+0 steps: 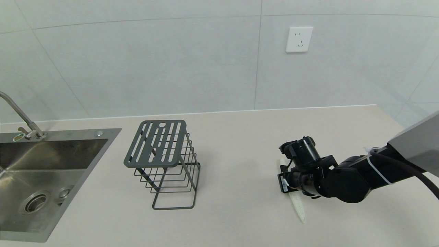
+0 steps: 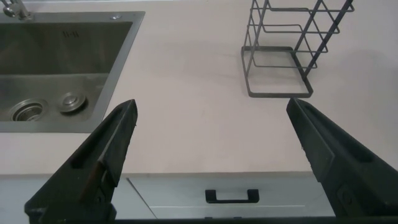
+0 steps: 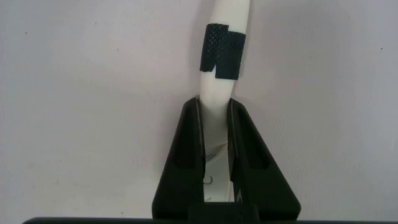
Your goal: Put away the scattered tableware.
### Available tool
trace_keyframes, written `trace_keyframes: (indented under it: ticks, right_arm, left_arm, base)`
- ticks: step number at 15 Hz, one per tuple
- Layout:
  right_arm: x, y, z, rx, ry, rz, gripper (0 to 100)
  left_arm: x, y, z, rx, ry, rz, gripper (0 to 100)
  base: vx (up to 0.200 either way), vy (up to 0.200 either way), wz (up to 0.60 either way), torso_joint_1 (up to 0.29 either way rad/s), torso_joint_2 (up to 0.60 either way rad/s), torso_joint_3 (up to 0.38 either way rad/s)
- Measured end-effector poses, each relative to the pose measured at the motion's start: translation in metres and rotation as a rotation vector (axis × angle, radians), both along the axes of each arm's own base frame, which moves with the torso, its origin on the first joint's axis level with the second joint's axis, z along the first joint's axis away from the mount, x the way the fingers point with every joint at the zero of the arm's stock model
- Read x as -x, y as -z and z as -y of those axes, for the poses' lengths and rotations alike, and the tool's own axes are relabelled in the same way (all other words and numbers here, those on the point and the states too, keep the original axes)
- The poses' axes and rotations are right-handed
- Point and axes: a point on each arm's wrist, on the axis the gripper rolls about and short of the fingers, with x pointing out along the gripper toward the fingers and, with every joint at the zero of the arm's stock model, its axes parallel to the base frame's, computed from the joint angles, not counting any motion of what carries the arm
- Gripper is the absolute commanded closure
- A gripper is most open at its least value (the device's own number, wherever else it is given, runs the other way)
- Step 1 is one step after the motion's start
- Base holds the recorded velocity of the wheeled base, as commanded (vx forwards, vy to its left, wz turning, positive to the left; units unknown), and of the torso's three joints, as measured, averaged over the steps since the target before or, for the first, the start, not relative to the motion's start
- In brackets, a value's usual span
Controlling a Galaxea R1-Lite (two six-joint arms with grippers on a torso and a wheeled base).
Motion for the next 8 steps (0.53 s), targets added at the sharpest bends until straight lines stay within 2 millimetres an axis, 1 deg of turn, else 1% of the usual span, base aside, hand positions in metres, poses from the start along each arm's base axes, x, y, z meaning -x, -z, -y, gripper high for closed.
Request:
trace_keyframes:
  ticks: [2, 3, 4, 5, 8]
  right_arm:
    - [0.001, 0.001, 0.004, 0.005, 0.006, -0.007, 100]
    - [0.001, -0.005, 0.005, -0.002, 0.001, -0.001, 100]
    - [0.001, -0.013, 0.006, -0.013, -0.011, 0.01, 100]
    - [0.001, -0.026, 0.005, -0.035, -0.032, 0.044, 100]
    - [0.008, -0.063, 0.008, -0.082, -0.111, 0.131, 100]
  left_arm:
    - [0.0, 0.0, 0.0, -0.003, 0.0, 0.0, 0]
    - [0.0, 0.0, 0.0, -0.005, 0.001, 0.001, 0]
    - [0.0, 0.0, 0.0, -0.005, 0.001, 0.001, 0]
    - [0.0, 0.0, 0.0, -0.004, 0.001, 0.001, 0]
    - [0.0, -0.002, 0.0, -0.004, 0.011, 0.015, 0]
  base:
    - [0.0, 0.0, 0.0, 0.0, 0.0, 0.0]
    - [0.0, 0.0, 0.0, 0.0, 0.0, 0.0]
    - [0.0, 0.0, 0.0, 0.0, 0.0, 0.0]
    - [0.0, 0.0, 0.0, 0.0, 0.0, 0.0]
    - [0.0, 0.0, 0.0, 0.0, 0.0, 0.0]
